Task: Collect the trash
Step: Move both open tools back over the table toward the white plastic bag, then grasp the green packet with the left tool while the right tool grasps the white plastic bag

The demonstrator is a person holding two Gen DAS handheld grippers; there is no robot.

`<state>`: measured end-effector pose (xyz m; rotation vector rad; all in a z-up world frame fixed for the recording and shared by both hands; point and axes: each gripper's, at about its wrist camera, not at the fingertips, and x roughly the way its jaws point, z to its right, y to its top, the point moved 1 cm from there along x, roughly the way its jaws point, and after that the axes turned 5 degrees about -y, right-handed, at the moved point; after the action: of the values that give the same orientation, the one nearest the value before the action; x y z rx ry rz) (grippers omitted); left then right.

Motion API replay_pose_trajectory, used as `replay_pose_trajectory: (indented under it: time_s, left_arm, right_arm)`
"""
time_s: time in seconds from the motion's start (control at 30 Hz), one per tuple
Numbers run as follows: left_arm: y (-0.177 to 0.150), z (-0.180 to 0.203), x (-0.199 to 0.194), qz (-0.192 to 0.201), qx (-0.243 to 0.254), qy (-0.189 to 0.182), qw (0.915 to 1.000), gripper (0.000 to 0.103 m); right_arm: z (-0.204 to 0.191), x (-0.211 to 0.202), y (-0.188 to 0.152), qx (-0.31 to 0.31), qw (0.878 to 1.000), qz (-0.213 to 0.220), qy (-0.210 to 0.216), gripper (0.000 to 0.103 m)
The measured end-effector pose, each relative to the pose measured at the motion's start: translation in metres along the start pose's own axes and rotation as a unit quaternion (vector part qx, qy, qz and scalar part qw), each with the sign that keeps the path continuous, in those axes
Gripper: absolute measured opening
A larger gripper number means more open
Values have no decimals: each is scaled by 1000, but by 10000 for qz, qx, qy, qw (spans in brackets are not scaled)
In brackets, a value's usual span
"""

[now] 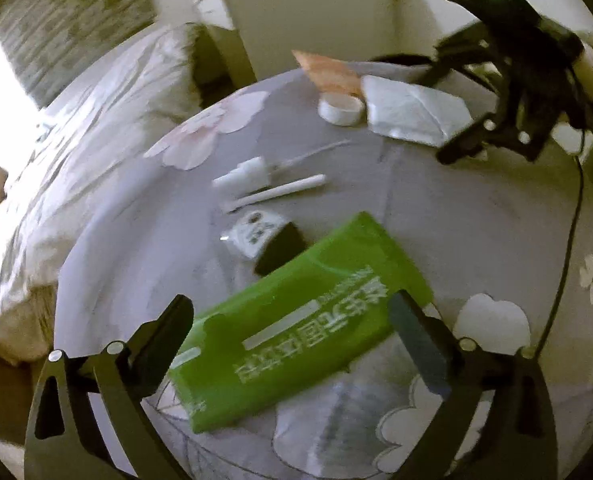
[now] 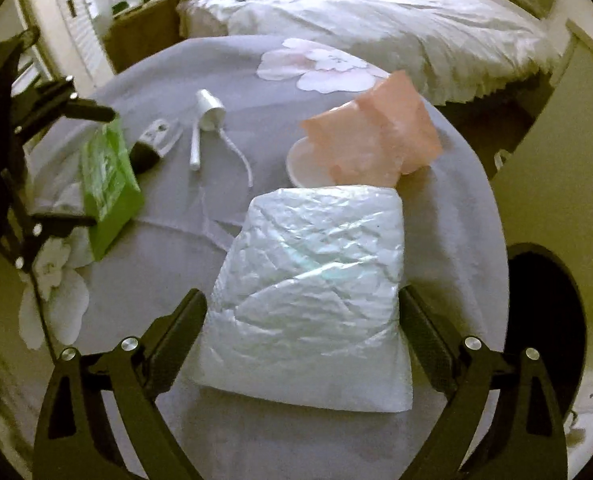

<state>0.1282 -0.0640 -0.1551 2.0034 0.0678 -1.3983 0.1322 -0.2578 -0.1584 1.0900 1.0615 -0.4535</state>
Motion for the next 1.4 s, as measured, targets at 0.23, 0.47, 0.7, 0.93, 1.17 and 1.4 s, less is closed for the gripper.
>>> replay_pose_trajectory:
  time_s: [0.23,0.47,0.7,0.93,1.17,1.4]
  left_arm:
    - [-9,9,-6,53,-491,-269,9984,78]
    - [-10,38,-18,97,-680,-102,9976,31]
    - [-11,32,-31,343,276,457,9980,98]
    - [-4,12,-8,-220,684,-109,9974,98]
    - [-14,-21,-9,-181,-719,-1142,9907,80]
    - [-23,4,-37,71,-1531,-1644,9744,19]
  right_arm:
    - [9,-1,3,248,9996,119,62,69]
    - [19,-12,3,540,9971,114,529,51]
    - [16,-37,-3,496,9954,183,798,50]
    - [19,-46,-10,653,9936,165,911,50]
    - [25,-50,-16,791,9926,140,911,51]
    - [32,-49,-15,899,9905,174,1030,51]
